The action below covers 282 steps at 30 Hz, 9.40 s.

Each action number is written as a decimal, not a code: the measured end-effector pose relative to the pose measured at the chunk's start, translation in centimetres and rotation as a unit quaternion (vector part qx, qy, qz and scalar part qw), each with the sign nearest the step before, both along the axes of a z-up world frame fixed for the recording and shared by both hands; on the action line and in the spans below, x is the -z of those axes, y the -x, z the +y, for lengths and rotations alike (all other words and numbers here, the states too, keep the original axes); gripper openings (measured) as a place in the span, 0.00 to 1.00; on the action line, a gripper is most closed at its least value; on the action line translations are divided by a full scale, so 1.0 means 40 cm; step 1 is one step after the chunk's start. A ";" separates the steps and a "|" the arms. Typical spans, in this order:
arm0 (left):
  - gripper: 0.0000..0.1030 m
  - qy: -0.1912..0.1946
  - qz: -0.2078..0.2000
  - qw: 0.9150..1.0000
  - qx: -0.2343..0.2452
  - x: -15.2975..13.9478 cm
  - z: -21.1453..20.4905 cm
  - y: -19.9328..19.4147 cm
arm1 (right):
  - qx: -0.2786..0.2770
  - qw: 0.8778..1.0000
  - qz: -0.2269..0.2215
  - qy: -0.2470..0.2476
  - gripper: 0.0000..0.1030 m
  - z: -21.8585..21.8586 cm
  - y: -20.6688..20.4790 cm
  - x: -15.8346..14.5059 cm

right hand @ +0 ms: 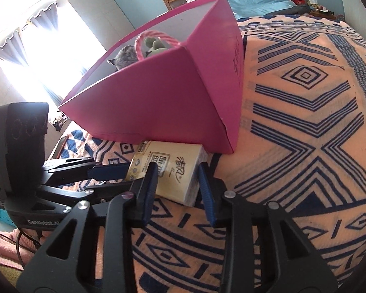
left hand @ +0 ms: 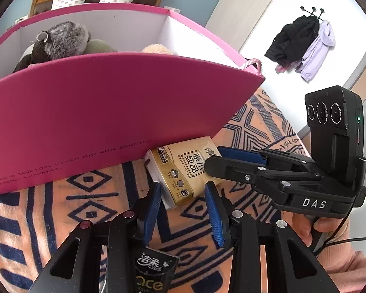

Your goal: Organize objects

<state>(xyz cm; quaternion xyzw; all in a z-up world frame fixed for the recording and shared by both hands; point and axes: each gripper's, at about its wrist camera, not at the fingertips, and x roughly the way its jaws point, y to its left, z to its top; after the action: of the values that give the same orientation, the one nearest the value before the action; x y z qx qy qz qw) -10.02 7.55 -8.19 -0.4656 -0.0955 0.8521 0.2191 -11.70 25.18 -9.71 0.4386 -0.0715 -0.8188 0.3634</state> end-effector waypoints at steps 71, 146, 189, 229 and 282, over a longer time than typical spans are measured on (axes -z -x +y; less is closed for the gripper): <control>0.36 -0.005 0.116 0.993 0.011 -0.195 -0.020 -0.133 | -0.012 0.991 0.124 0.041 0.36 0.033 -0.137 -0.205; 0.36 0.008 0.155 0.988 -0.010 -0.274 -0.029 -0.027 | -0.025 0.983 0.177 0.048 0.36 0.011 -0.030 -0.314; 0.36 0.009 0.083 0.996 -0.031 -0.204 -0.050 0.120 | -0.029 0.991 0.126 0.027 0.36 -0.040 0.119 -0.263; 0.57 0.046 0.151 0.987 -0.011 -0.214 -0.090 -0.120 | -0.090 0.986 0.142 0.024 0.38 -0.055 -0.048 -0.239; 0.33 -0.047 -0.014 0.998 -0.044 0.036 -0.118 -0.163 | -0.086 0.995 -0.036 0.023 0.33 -0.088 -0.109 0.031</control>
<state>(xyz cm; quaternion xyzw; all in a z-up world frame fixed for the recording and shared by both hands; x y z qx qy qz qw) -3.49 2.83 -9.62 -0.4624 -0.1585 0.8488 0.2017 -7.34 21.64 -10.96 0.4635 -0.0653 -0.7667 0.4394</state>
